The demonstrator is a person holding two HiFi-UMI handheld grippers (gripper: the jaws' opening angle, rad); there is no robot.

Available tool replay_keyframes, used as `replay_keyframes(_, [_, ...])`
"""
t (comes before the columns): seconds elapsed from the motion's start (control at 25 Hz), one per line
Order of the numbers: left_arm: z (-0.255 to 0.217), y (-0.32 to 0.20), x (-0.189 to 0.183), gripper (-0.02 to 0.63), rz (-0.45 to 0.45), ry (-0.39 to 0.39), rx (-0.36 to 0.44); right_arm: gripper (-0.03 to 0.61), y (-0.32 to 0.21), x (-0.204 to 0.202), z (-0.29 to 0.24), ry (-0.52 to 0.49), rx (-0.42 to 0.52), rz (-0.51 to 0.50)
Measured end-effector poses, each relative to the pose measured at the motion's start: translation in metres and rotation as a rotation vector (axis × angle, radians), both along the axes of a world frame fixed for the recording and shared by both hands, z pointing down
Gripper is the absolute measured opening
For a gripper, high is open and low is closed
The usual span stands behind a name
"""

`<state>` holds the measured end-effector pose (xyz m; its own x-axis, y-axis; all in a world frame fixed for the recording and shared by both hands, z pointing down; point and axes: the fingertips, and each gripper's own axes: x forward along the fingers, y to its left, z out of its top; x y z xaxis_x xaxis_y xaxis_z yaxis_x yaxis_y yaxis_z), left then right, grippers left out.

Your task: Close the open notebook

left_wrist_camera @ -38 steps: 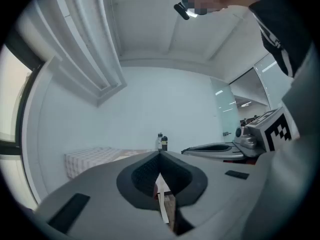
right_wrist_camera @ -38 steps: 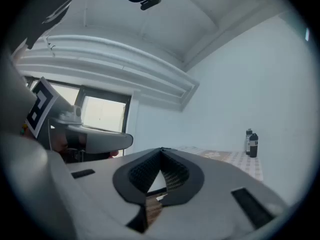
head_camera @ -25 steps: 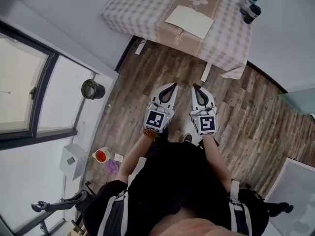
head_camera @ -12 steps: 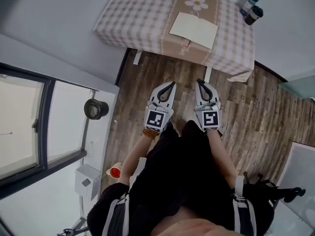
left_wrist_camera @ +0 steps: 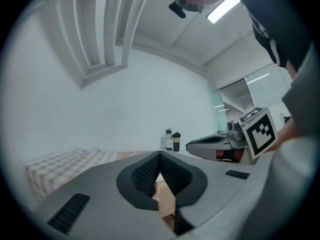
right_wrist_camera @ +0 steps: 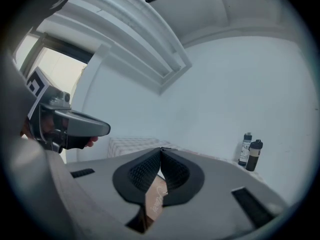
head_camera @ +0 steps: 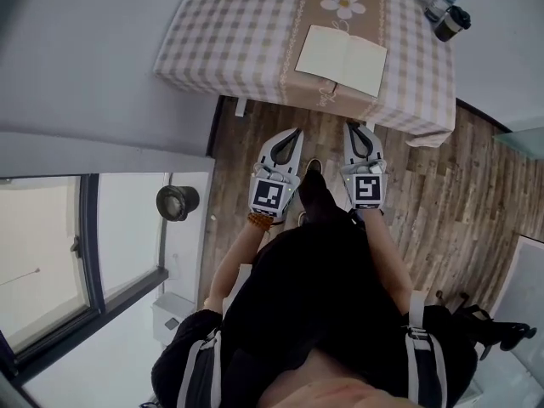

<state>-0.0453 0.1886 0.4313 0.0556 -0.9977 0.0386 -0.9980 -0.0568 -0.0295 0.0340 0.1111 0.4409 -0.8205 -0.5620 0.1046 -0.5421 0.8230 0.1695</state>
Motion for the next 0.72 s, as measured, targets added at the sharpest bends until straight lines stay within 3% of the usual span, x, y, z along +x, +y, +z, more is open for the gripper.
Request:
replay_keyframes(0.32, [0.014, -0.082, -0.054, 0.014, 0.031, -0.023, -0.079, 0.008, -0.098, -0.042, 0.018, 0.075, 0.046, 0.047])
replay_keyframes(0.72, [0.036, -0.157, -0.108, 0.016, 0.119, -0.027, -0.091, 0.021, -0.134, -0.076, 0.066, 0.244, 0.008, 0.076])
